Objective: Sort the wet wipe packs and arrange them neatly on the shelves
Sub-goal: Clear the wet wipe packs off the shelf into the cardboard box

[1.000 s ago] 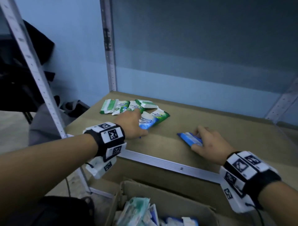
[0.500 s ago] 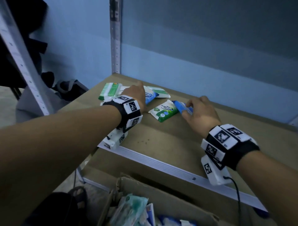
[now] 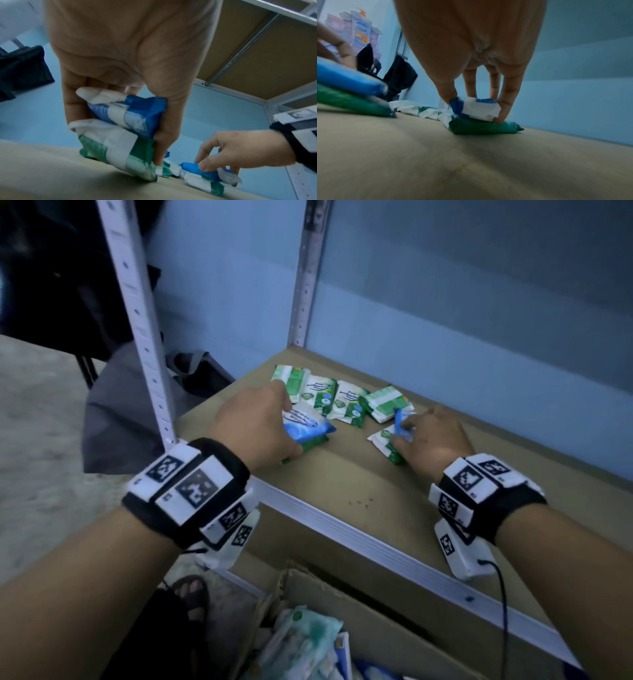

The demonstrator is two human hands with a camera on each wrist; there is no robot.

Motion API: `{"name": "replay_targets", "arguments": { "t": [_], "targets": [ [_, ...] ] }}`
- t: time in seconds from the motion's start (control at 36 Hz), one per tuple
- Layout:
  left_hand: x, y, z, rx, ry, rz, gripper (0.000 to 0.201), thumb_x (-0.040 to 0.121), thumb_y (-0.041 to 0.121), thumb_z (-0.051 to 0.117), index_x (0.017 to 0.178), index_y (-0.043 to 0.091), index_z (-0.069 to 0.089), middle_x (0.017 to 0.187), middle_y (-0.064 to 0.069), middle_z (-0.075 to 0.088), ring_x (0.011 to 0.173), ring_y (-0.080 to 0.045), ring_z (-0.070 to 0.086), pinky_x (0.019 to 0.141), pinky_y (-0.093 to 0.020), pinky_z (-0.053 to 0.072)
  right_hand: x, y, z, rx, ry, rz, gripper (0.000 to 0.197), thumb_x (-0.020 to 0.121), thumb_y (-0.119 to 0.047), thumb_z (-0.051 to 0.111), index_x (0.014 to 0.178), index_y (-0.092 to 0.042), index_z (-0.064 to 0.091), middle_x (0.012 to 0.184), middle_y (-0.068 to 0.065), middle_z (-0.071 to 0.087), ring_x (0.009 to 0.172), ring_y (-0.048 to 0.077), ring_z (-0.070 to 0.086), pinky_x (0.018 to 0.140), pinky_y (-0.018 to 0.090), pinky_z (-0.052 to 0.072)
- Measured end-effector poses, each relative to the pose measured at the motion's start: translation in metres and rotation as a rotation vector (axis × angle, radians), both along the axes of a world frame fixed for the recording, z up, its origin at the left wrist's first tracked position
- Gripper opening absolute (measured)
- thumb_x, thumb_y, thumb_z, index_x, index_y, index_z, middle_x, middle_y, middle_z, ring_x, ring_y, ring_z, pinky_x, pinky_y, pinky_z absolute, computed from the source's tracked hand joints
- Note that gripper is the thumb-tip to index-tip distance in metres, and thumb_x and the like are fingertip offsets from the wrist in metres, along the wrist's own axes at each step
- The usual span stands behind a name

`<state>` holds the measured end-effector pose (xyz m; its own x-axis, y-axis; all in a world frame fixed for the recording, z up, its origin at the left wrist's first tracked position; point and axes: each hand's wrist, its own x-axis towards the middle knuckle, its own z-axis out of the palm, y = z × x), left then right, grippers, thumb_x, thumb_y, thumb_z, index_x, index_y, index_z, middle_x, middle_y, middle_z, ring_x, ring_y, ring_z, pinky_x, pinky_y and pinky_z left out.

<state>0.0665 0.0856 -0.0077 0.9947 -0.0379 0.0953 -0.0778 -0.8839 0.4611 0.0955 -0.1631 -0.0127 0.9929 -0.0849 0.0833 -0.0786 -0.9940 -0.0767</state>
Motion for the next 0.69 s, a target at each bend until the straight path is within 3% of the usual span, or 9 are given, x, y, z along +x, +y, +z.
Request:
{"name": "replay_targets", "arguments": {
  "t": [0.11, 0.17, 0.25, 0.36, 0.47, 0.58, 0.69],
  "targets": [
    [-0.01, 0.01, -0.009, 0.033, -0.012, 0.023, 0.056, 0.067, 0.036, 0.083, 0.112, 0.023, 0.052, 0.106, -0.006, 0.059, 0.097, -0.026, 0.056, 0.07, -0.033, 0.041, 0.007, 0.005, 0.005, 0.008, 0.017, -0.022, 0.03, 0.089, -0.037, 0.063, 0.113, -0.02, 0.066, 0.119, 0.017, 0.053, 0.106, 0.034, 0.057, 0.083, 0.032, 0.043],
    [-0.014, 0.01, -0.013, 0.045, -0.005, 0.037, 0.056, 0.069, 0.036, 0.081, 0.113, 0.02, 0.05, 0.098, -0.005, 0.058, 0.094, -0.028, 0.057, 0.067, -0.033, 0.04, 0.012, 0.007, 0.006, 0.0, 0.033, -0.035, 0.027, 0.09, -0.037, 0.062, 0.11, -0.019, 0.065, 0.108, 0.013, 0.056, 0.104, 0.033, 0.057, 0.078, 0.031, 0.04],
    [-0.014, 0.008, -0.02, 0.02, 0.029, 0.029, 0.058, 0.073, 0.039, 0.08, 0.115, 0.017, 0.047, 0.089, -0.004, 0.055, 0.09, -0.029, 0.057, 0.068, -0.035, 0.042, 0.018, 0.013, 0.006, -0.013, 0.056, -0.055, 0.033, 0.091, -0.044, 0.061, 0.106, -0.015, 0.061, 0.097, 0.01, 0.05, 0.102, 0.033, 0.056, 0.076, 0.031, 0.039],
    [-0.01, 0.006, -0.02, 0.031, 0.013, 0.035, 0.059, 0.074, 0.043, 0.08, 0.117, 0.018, 0.048, 0.098, -0.006, 0.061, 0.096, -0.029, 0.058, 0.07, -0.034, 0.041, 0.024, 0.019, 0.004, -0.034, 0.041, -0.045, 0.041, 0.09, -0.057, 0.057, 0.091, -0.017, 0.052, 0.08, 0.004, 0.048, 0.089, 0.028, 0.048, 0.071, 0.03, 0.037],
    [-0.009, 0.006, -0.021, -0.022, 0.049, 0.057, 0.064, 0.073, 0.044, 0.081, 0.118, 0.018, 0.045, 0.088, -0.001, 0.05, 0.092, -0.028, 0.057, 0.068, -0.032, 0.039, 0.029, 0.02, 0.001, -0.017, 0.017, -0.061, 0.045, 0.085, -0.059, 0.062, 0.086, -0.014, 0.053, 0.074, 0.004, 0.051, 0.079, 0.026, 0.045, 0.067, 0.031, 0.037],
    [-0.006, 0.006, -0.022, -0.009, 0.054, 0.041, 0.067, 0.072, 0.045, 0.082, 0.12, 0.018, 0.043, 0.099, -0.005, 0.06, 0.093, -0.028, 0.059, 0.068, -0.032, 0.04, 0.036, 0.024, -0.001, -0.019, 0.032, -0.11, 0.042, 0.081, -0.051, 0.07, 0.091, -0.013, 0.055, 0.072, 0.005, 0.047, 0.078, 0.026, 0.05, 0.076, 0.037, 0.051],
    [-0.002, 0.007, -0.021, 0.017, 0.067, 0.024, 0.07, 0.072, 0.046, 0.082, 0.122, 0.018, 0.043, 0.105, -0.005, 0.062, 0.099, -0.028, 0.059, 0.069, -0.032, 0.038, 0.037, 0.023, 0.001, -0.007, 0.067, -0.139, 0.041, 0.076, -0.041, 0.077, 0.099, -0.014, 0.057, 0.071, 0.0, 0.037, 0.08, 0.025, 0.05, 0.076, 0.034, 0.05]
  ]
}}
